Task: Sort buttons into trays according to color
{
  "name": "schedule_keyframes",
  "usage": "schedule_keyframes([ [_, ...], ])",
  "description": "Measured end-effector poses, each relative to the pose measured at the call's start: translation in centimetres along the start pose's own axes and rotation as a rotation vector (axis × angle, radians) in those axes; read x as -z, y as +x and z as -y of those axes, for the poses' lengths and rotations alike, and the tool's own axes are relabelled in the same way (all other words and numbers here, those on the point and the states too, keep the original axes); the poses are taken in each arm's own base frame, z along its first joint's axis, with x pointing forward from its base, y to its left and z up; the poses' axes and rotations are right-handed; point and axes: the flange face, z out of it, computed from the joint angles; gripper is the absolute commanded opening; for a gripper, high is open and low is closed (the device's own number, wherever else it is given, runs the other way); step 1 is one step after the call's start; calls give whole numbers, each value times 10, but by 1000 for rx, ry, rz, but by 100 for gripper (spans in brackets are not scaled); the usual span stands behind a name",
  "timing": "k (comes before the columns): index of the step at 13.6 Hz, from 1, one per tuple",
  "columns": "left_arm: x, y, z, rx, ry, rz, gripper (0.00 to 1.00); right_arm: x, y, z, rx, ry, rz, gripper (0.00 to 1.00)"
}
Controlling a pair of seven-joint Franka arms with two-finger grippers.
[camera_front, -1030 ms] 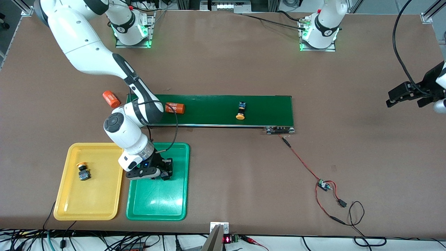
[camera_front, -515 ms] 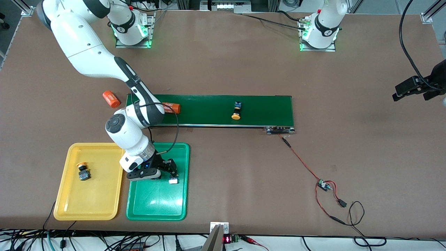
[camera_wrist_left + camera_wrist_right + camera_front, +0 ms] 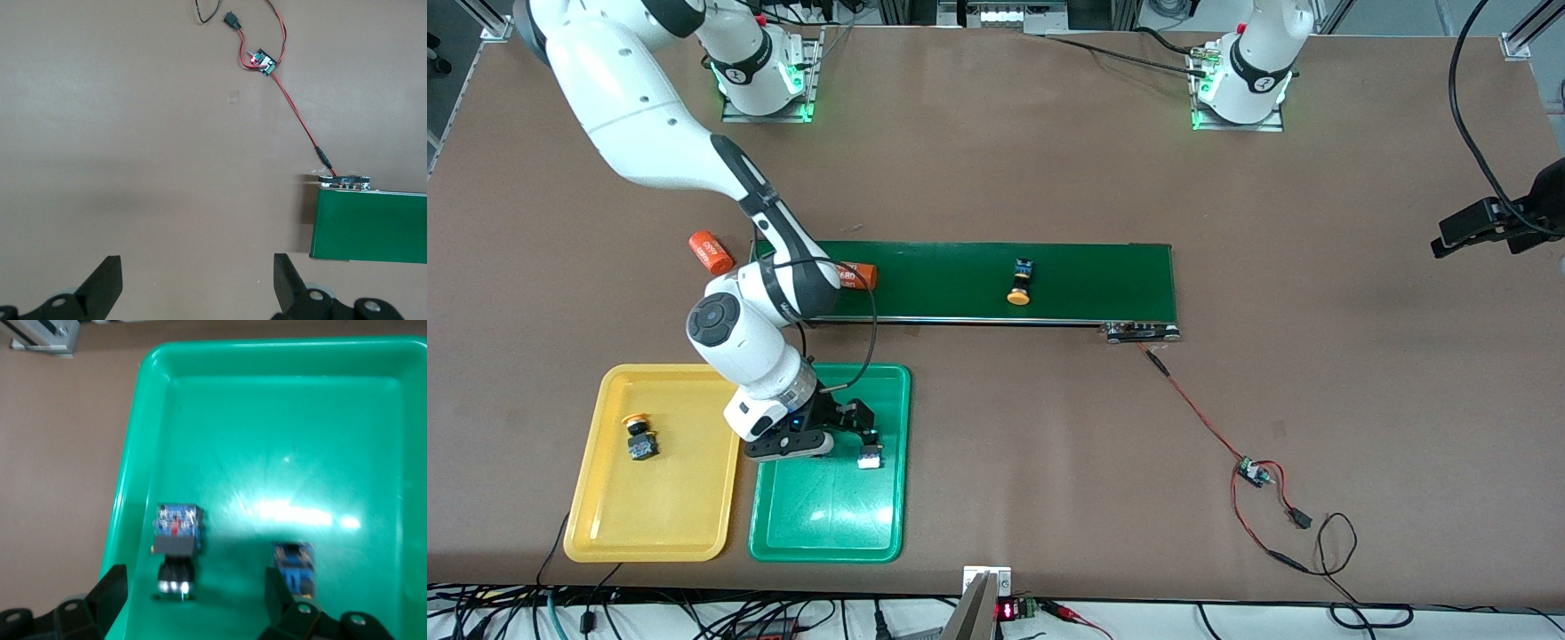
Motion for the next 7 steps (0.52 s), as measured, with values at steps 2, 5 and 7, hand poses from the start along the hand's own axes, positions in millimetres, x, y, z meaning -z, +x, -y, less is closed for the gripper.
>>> schedule_keyframes([
  [2,0,0,-5,-8,0,0,100,34,3,1,8,-44,84,95],
  [5,0,0,-6,-10,0,-2,100,86,4,-4,6,-115,198,95],
  [7,1,1,-6,-10,0,-10,100,118,3,-15,-9,-163,258,95],
])
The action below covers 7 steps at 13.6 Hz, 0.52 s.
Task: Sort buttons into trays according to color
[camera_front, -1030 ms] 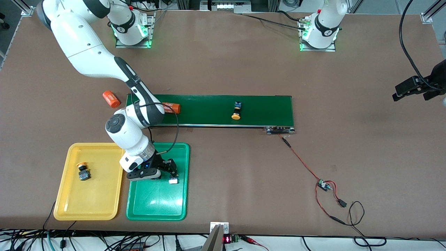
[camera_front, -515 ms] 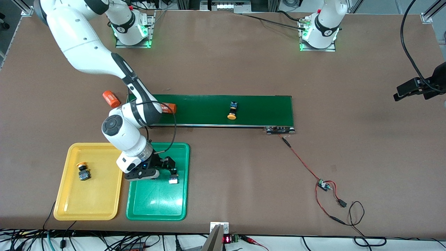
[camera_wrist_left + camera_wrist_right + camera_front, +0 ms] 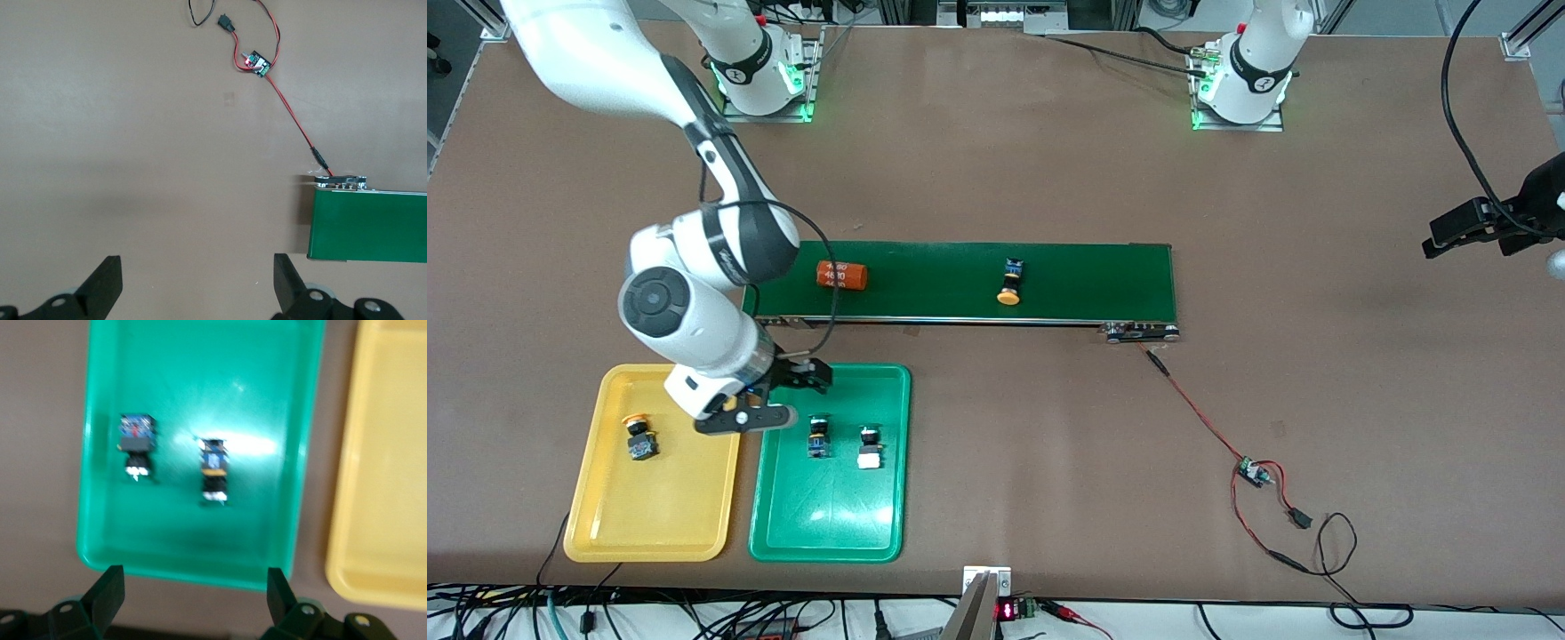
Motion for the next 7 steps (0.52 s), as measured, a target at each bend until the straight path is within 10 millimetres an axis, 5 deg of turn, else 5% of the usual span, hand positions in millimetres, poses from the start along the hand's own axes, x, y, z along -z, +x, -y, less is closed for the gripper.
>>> schedule_keyframes([
  [7,0,0,-1,-2,0,-1,100,64,-30,-31,-46,-64,143,100],
])
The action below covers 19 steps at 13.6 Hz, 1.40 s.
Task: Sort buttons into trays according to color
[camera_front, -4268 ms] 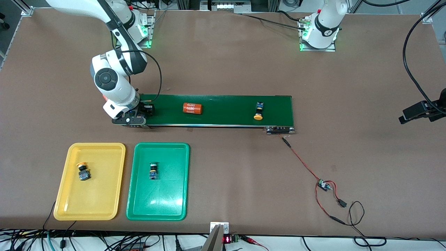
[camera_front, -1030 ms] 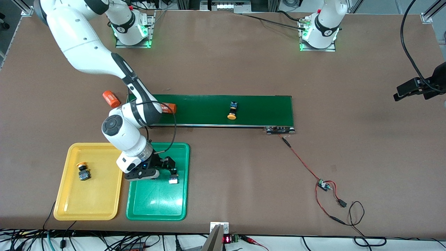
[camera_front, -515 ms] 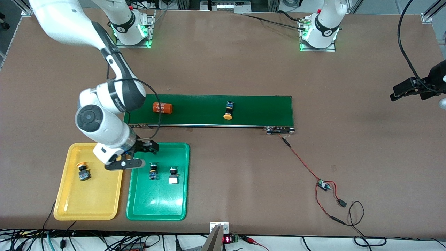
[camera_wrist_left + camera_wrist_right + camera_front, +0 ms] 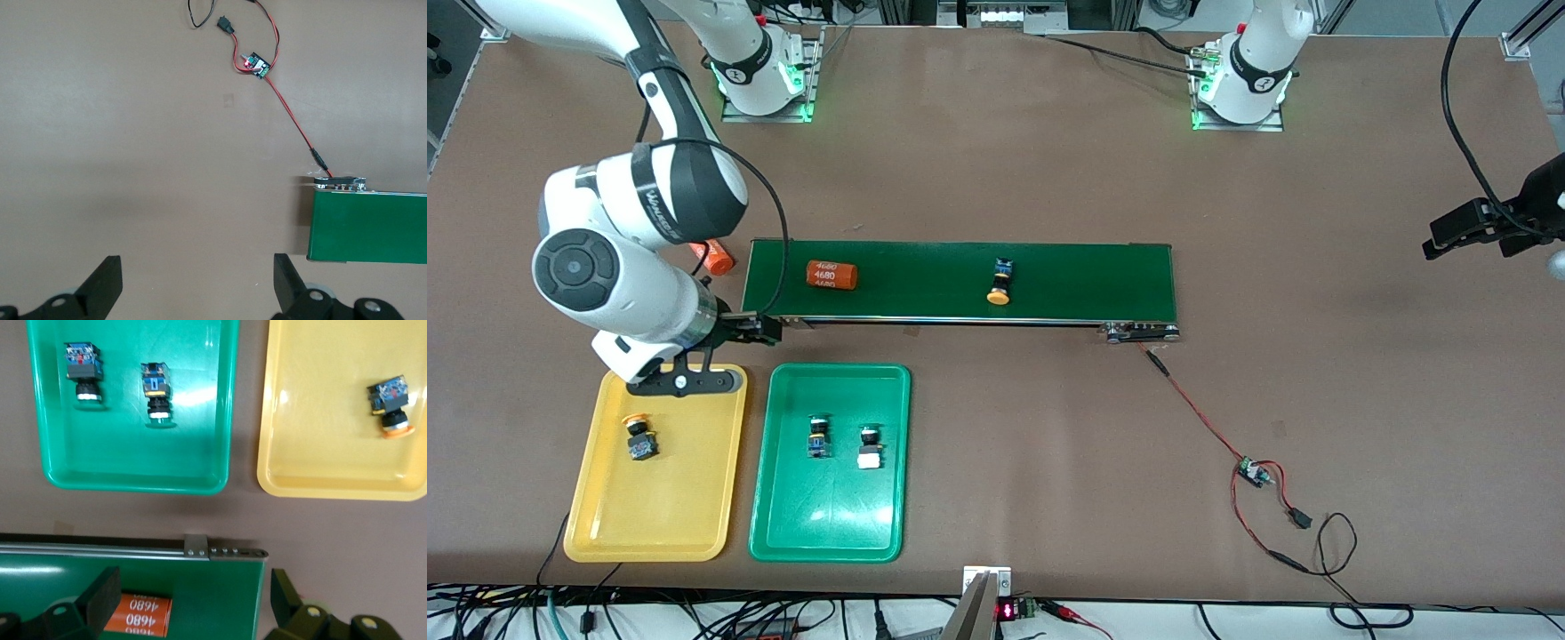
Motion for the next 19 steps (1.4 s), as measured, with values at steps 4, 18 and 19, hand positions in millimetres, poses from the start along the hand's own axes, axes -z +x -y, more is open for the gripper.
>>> schedule_keyframes([
  [4,0,0,0,-1,0,0,100,15,-14,-29,-43,-6,66,100],
  [18,0,0,0,0,0,-1,100,38,-84,19,-81,79,11,100],
  [19,0,0,1,1,0,-1,100,36,-93,36,-110,80,9,100],
])
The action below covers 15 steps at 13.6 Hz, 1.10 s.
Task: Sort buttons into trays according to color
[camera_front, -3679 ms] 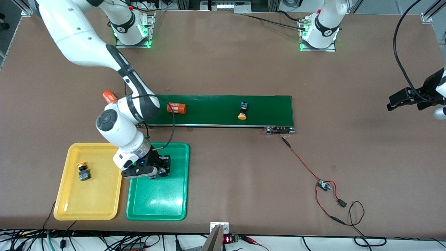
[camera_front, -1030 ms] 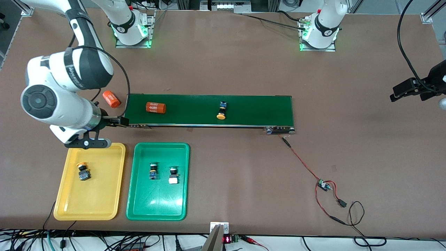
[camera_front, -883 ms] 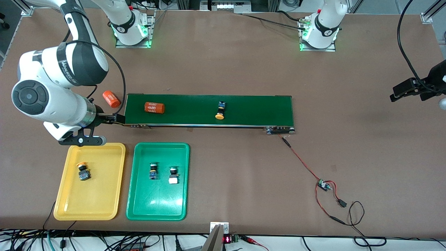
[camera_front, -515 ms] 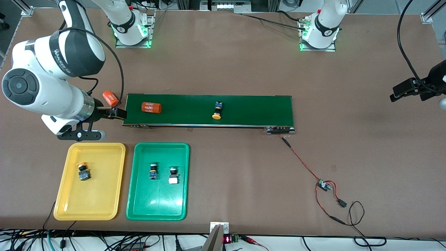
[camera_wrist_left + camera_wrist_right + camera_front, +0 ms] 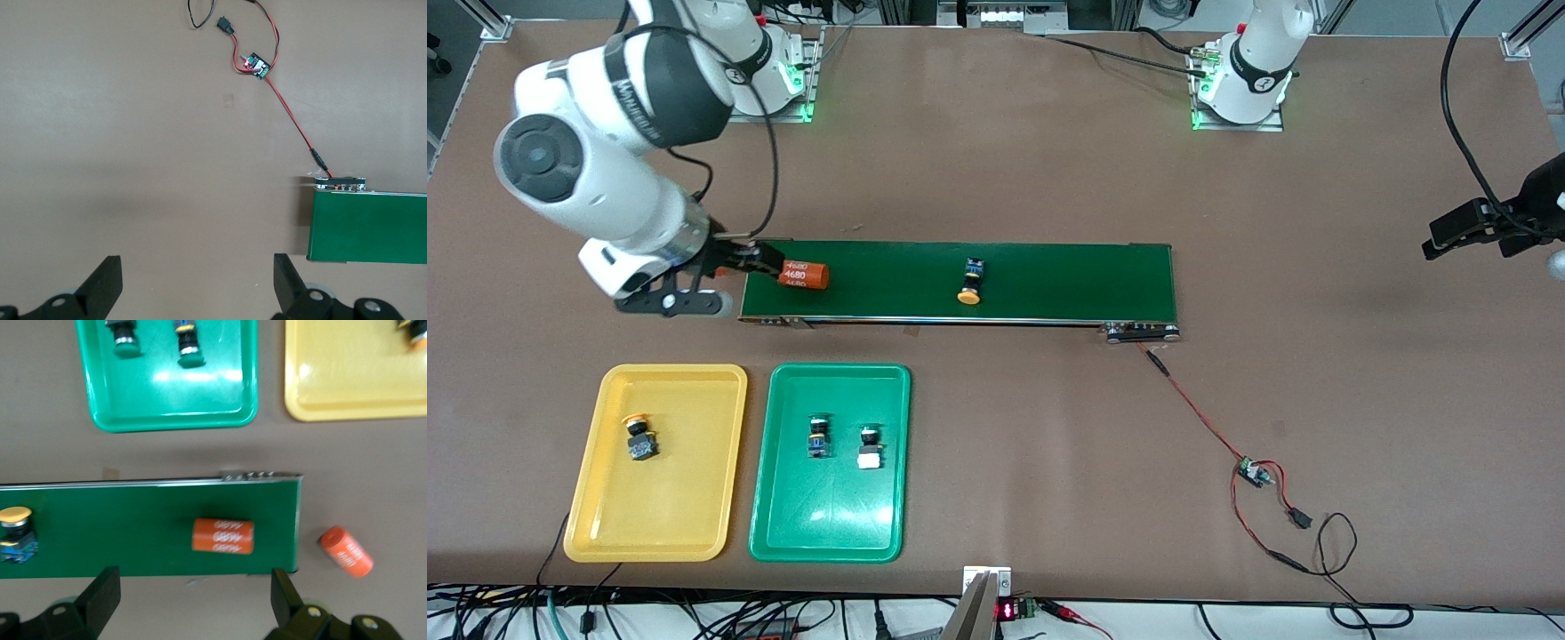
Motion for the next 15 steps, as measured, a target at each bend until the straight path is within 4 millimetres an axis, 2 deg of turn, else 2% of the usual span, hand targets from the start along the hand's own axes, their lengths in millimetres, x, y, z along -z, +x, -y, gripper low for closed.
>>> schedule_keyframes([
  [2,-1,0,1,2,0,1,100,-6,-15,33,-30,12,-18,100],
  [5,-1,1,2,3,0,3,100,-19,-23,66,-51,36,-49,100],
  [8,-2,1,2,3,0,3,100,-42,-26,98,-73,71,-85,100],
  [9,-2,1,2,3,0,3,100,-58,-29,113,-66,60,-101,100],
  [15,-3,3,3,6,1,-3,100,-109,-48,151,-55,-32,-92,100],
])
